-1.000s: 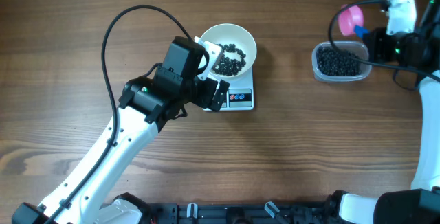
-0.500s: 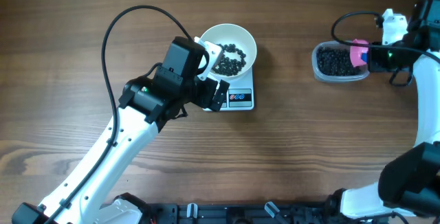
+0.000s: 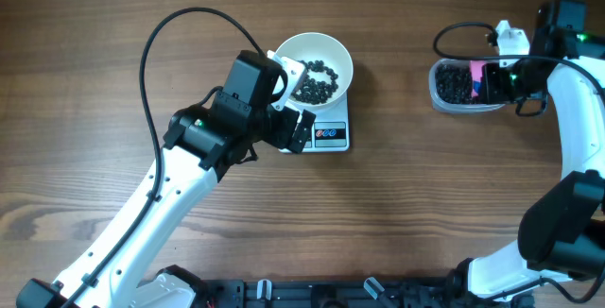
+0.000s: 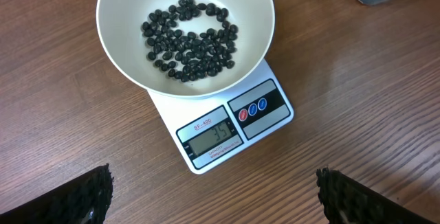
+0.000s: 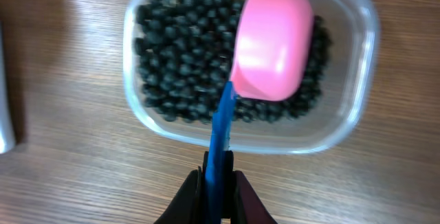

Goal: Scoop item into bowl and weigh 150g on scale
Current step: 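Scoop black beans again with the right gripper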

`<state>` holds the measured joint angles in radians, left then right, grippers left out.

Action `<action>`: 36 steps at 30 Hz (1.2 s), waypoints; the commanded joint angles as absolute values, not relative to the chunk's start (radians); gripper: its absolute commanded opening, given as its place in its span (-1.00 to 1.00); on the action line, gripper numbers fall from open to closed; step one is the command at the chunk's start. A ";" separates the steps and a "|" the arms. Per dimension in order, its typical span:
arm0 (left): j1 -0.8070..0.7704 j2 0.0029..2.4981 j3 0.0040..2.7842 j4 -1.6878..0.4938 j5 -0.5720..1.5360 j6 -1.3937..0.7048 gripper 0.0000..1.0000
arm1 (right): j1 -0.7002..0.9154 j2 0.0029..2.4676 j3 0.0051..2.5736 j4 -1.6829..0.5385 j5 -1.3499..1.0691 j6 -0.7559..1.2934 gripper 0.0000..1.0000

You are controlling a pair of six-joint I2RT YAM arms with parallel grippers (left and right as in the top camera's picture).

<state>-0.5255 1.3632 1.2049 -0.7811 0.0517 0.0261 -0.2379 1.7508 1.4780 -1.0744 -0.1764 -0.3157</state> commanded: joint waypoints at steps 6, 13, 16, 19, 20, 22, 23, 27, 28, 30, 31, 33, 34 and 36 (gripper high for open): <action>-0.530 1.370 1.197 -0.781 0.067 0.049 1.00 | -0.230 1.780 1.479 -1.114 -0.368 -0.436 -0.91; -0.530 1.370 1.197 -0.781 0.067 0.049 1.00 | -0.259 1.780 1.479 -1.152 -0.411 -0.498 -0.92; -0.530 1.370 1.196 -0.781 0.067 0.049 1.00 | -0.303 1.780 1.479 -1.151 -0.459 -0.498 -0.91; -0.530 1.370 1.197 -0.781 0.067 0.049 1.00 | -0.335 1.781 1.479 -1.149 -0.469 -0.498 -0.91; -0.530 1.370 1.197 -0.781 0.067 0.049 1.00 | -0.340 1.781 1.479 -1.150 -0.471 -0.497 -0.91; -0.530 1.370 1.197 -0.781 0.067 0.049 1.00 | -0.341 1.781 1.479 -1.151 -0.477 -0.497 -0.91; -0.530 1.370 1.197 -0.781 0.067 0.049 1.00 | -0.341 1.781 1.479 -1.151 -0.509 -0.498 -0.91; -0.530 1.370 1.197 -0.781 0.067 0.049 1.00 | -0.342 1.781 1.479 -1.139 -0.559 -0.498 -0.91; -0.530 1.370 1.196 -0.781 0.067 0.049 1.00 | -0.343 1.781 1.479 -1.138 -0.559 -0.498 -0.91; -0.530 1.370 1.197 -0.781 0.067 0.049 1.00 | -0.351 1.781 1.479 -1.135 -0.559 -0.497 -0.91; -0.530 1.370 1.196 -0.781 0.066 0.049 1.00 | -0.360 1.781 1.479 -1.134 -0.559 -0.497 -0.91; -0.530 1.370 1.197 -0.781 0.067 0.049 1.00 | -0.380 1.781 1.479 -1.135 -0.560 -0.494 -0.91; -0.530 1.370 1.196 -0.781 0.067 0.049 1.00 | -0.390 1.781 1.479 -1.136 -0.566 -0.493 -0.92; -0.530 1.370 1.197 -0.781 0.067 0.049 1.00 | -0.402 1.781 1.478 -1.146 -0.587 -0.493 -0.91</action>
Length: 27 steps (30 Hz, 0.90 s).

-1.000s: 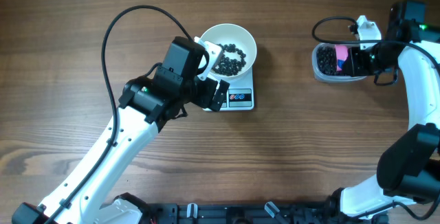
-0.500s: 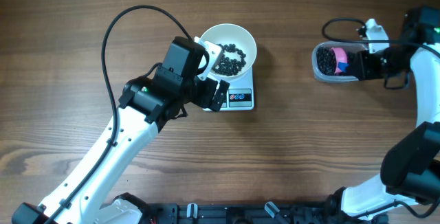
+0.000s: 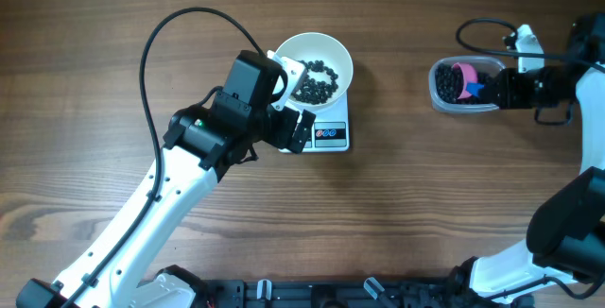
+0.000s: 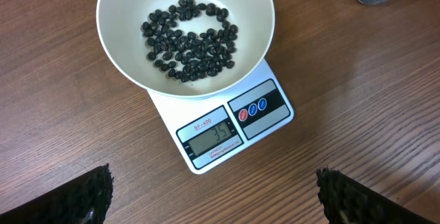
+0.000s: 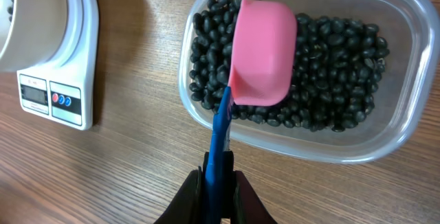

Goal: Scoop item into bowl and weigh 150g on scale
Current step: 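Scoop black beans again with the right gripper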

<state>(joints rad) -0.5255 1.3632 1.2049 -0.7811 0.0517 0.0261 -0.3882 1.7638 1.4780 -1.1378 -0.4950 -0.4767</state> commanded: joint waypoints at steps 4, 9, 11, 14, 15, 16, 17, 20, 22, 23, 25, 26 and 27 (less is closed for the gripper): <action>-0.530 1.370 1.197 -0.781 0.067 0.049 1.00 | -0.408 1.781 1.478 -1.148 -0.586 -0.495 -0.91; -0.530 1.370 1.197 -0.781 0.067 0.049 1.00 | -0.413 1.781 1.478 -1.140 -0.597 -0.486 -0.91; -0.530 1.370 1.197 -0.781 0.067 0.049 1.00 | -0.421 1.781 1.478 -1.138 -0.612 -0.486 -0.92; -0.530 1.370 1.196 -0.781 0.066 0.049 1.00 | -0.432 1.781 1.478 -1.138 -0.614 -0.463 -0.91; -0.530 1.370 1.197 -0.781 0.066 0.049 1.00 | -0.436 1.781 1.478 -1.139 -0.622 -0.463 -0.91; -0.530 1.370 1.197 -0.781 0.067 0.049 1.00 | -0.440 1.781 1.478 -1.139 -0.629 -0.464 -0.91; -0.530 1.370 1.197 -0.781 0.067 0.049 1.00 | -0.442 1.781 1.478 -1.139 -0.632 -0.463 -0.91; -0.530 1.370 1.197 -0.781 0.066 0.049 1.00 | -0.457 1.781 1.478 -1.142 -0.661 -0.461 -0.91; -0.530 1.370 1.197 -0.781 0.066 0.049 1.00 | -0.470 1.781 1.478 -1.146 -0.693 -0.456 -0.91; -0.530 1.370 1.196 -0.781 0.067 0.049 1.00 | -0.474 1.781 1.478 -1.145 -0.694 -0.438 -0.91; -0.530 1.370 1.197 -0.781 0.067 0.049 1.00 | -0.487 1.781 1.478 -1.145 -0.694 -0.418 -0.91; -0.530 1.370 1.196 -0.781 0.066 0.049 1.00 | -0.492 1.781 1.478 -1.146 -0.694 -0.416 -0.91; -0.530 1.370 1.197 -0.781 0.067 0.049 1.00 | -0.501 1.781 1.478 -1.147 -0.694 -0.410 -0.91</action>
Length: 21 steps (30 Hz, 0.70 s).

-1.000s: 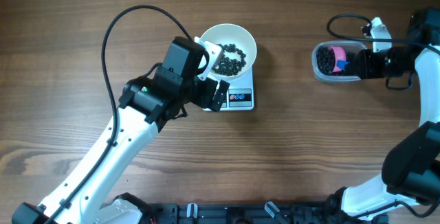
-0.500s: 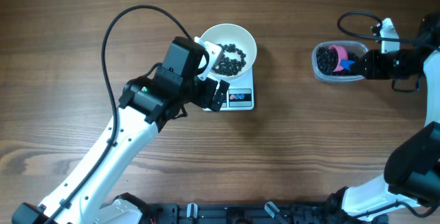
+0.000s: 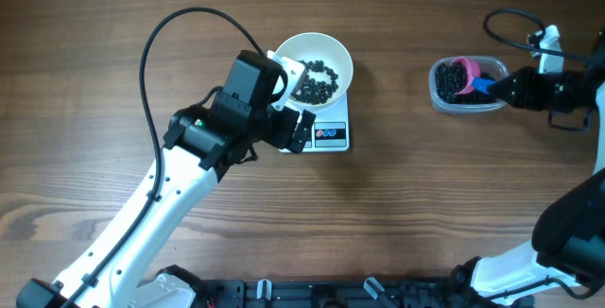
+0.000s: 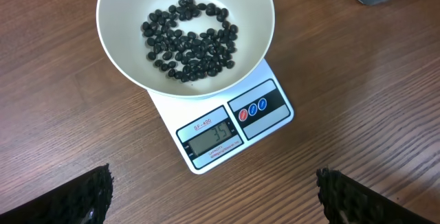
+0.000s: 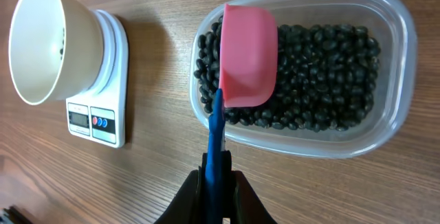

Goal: Scoop item into bowl and weigh 150g on scale
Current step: 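Scoop black beans again with the right gripper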

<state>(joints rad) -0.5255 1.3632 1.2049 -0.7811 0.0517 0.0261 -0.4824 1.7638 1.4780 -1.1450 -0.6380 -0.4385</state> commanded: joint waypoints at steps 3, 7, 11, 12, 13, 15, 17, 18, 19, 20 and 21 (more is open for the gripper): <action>-0.530 1.370 1.196 -0.781 0.067 0.049 1.00 | -0.518 1.781 1.478 -1.151 -0.695 -0.347 -0.91; -0.530 1.370 1.197 -0.781 0.067 0.049 1.00 | -0.548 1.781 1.478 -1.185 -0.729 -0.307 -0.91; -0.530 1.370 1.196 -0.781 0.067 0.049 1.00 | -0.580 1.781 1.478 -1.215 -0.826 -0.306 -0.91; -0.530 1.370 1.196 -0.781 0.067 0.049 1.00 | -0.589 1.781 1.478 -1.219 -0.850 -0.305 -0.91; -0.530 1.370 1.196 -0.781 0.067 0.049 1.00 | -0.596 1.781 1.478 -1.220 -0.873 -0.305 -0.91; -0.530 1.370 1.196 -0.781 0.067 0.049 0.99 | -0.605 1.781 1.478 -1.225 -0.908 -0.305 -0.91; -0.530 1.370 1.196 -0.781 0.067 0.049 1.00 | -0.607 1.781 1.478 -1.229 -0.931 -0.302 -0.91; -0.530 1.370 1.196 -0.781 0.067 0.049 1.00 | -0.607 1.781 1.478 -1.232 -0.947 -0.302 -0.92; -0.530 1.370 1.197 -0.781 0.067 0.049 1.00 | -0.607 1.781 1.478 -1.233 -0.957 -0.300 -0.91; -0.530 1.370 1.197 -0.781 0.067 0.049 1.00 | -0.607 1.781 1.478 -1.232 -0.960 -0.290 -0.91; -0.530 1.370 1.197 -0.781 0.067 0.049 1.00 | -0.607 1.781 1.478 -1.232 -0.965 -0.277 -0.92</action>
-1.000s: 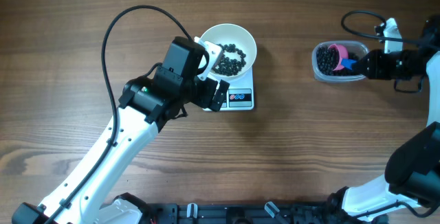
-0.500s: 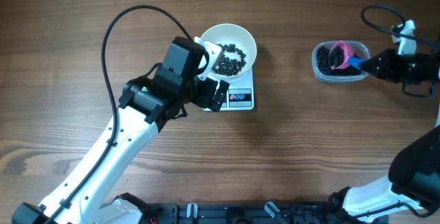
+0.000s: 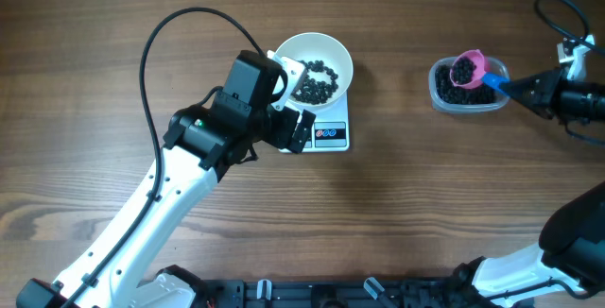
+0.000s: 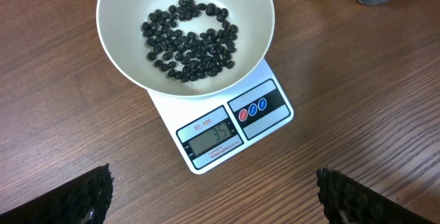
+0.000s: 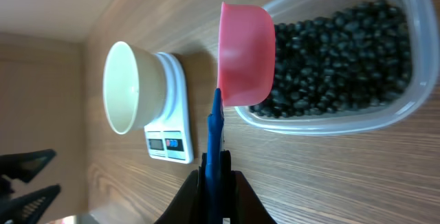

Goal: Scoop item into bowl and weigh 150g on scale
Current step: 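Scoop black beans again with the right gripper, then lift the filled scoop and move it over the white bowl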

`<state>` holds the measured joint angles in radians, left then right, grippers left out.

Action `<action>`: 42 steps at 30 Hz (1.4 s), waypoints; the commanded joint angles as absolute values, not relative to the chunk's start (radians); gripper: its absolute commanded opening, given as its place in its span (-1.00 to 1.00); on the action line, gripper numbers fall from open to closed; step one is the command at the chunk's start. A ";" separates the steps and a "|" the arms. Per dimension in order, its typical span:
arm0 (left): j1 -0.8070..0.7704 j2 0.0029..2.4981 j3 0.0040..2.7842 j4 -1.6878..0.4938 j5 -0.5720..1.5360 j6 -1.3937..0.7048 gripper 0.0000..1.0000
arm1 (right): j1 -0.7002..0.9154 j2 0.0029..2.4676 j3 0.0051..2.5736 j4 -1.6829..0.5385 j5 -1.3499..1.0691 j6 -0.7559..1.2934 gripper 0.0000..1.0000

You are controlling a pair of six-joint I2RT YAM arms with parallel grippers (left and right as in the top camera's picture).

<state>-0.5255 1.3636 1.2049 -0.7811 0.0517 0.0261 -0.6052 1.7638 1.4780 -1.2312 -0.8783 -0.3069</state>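
A white bowl (image 3: 319,65) with a thin layer of black beans stands on the white digital scale (image 3: 326,132); its display (image 4: 214,135) reads 35. At the right a clear tub (image 3: 465,97) holds black beans. My right gripper (image 5: 216,176) is shut on the blue handle of a pink scoop (image 3: 469,66), which hangs above the tub with dark beans in its cup. From the right wrist the scoop (image 5: 246,52) shows only its pink underside. My left gripper (image 3: 295,130) is open beside the scale, nothing between its fingers (image 4: 88,195).
A black cable (image 3: 180,34) loops over the table left of the bowl. The left arm (image 3: 170,195) stretches from the front edge toward the scale. Bare wooden tabletop (image 3: 416,195) lies between scale and tub.
My right gripper has drawn back to the right and tilted. The pink scoop, which lay low in the tub's beans, is now lifted above the tub with beans in it. The left arm is unchanged.
The scoop first lay face down on the beans in the tub, held by my right gripper. Over the following moments the right arm shifted rightward and the scoop turned, and now it hangs loaded above the tub. The scale has read 35 throughout; the left gripper has stayed open.
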 commanded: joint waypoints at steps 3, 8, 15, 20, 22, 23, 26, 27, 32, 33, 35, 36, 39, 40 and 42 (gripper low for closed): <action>-0.530 1.370 1.197 -0.781 0.067 0.049 1.00 | -0.607 1.781 1.478 -1.235 -1.017 -0.277 -0.91; -0.530 1.370 1.197 -0.781 0.067 0.049 1.00 | -0.607 1.781 1.478 -1.220 -1.168 -0.224 -0.91; -0.530 1.370 1.197 -0.781 0.067 0.049 1.00 | -0.531 1.781 1.478 -1.199 -1.313 -0.114 -0.92; -0.530 1.370 1.197 -0.781 0.067 0.049 1.00 | -0.401 1.781 1.478 -1.114 -1.314 -0.015 -0.91; -0.530 1.370 1.197 -0.781 0.067 0.049 1.00 | -0.340 1.781 1.478 -1.054 -1.302 0.002 -0.91; -0.530 1.370 1.196 -0.781 0.067 0.049 1.00 | -0.311 1.781 1.478 -1.021 -1.291 0.008 -0.91; -0.530 1.370 1.197 -0.781 0.067 0.049 1.00 | -0.227 1.781 1.479 -0.949 -1.276 0.006 -0.91; -0.530 1.370 1.197 -0.781 0.067 0.049 1.00 | -0.206 1.781 1.479 -0.933 -1.276 -0.002 -0.91; -0.530 1.370 1.197 -0.781 0.067 0.049 1.00 | -0.093 1.781 1.479 -0.900 -1.046 -0.054 -0.91; -0.530 1.370 1.196 -0.781 0.067 0.049 0.99 | -0.069 1.781 1.479 -0.900 -0.991 -0.071 -0.91; -0.530 1.370 1.197 -0.781 0.067 0.049 1.00 | -0.027 1.780 1.479 -0.900 -0.943 -0.127 -0.91; -0.530 1.370 1.196 -0.781 0.067 0.049 1.00 | -0.010 1.778 1.481 -0.900 -0.913 -0.131 -0.91; -0.530 1.370 1.196 -0.781 0.067 0.049 1.00 | 0.032 1.766 1.489 -0.887 -0.849 -0.133 -0.92; -0.530 1.370 1.197 -0.781 0.067 0.049 1.00 | 0.043 1.758 1.488 -0.871 -0.848 -0.133 -0.91; -0.530 1.370 1.197 -0.781 0.066 0.049 1.00 | 0.061 1.737 1.488 -0.849 -0.825 -0.161 -0.91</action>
<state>-0.5255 1.3632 1.2049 -0.7815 0.0517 0.0299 0.0406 1.7638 1.4776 -0.8715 -0.8814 -0.1074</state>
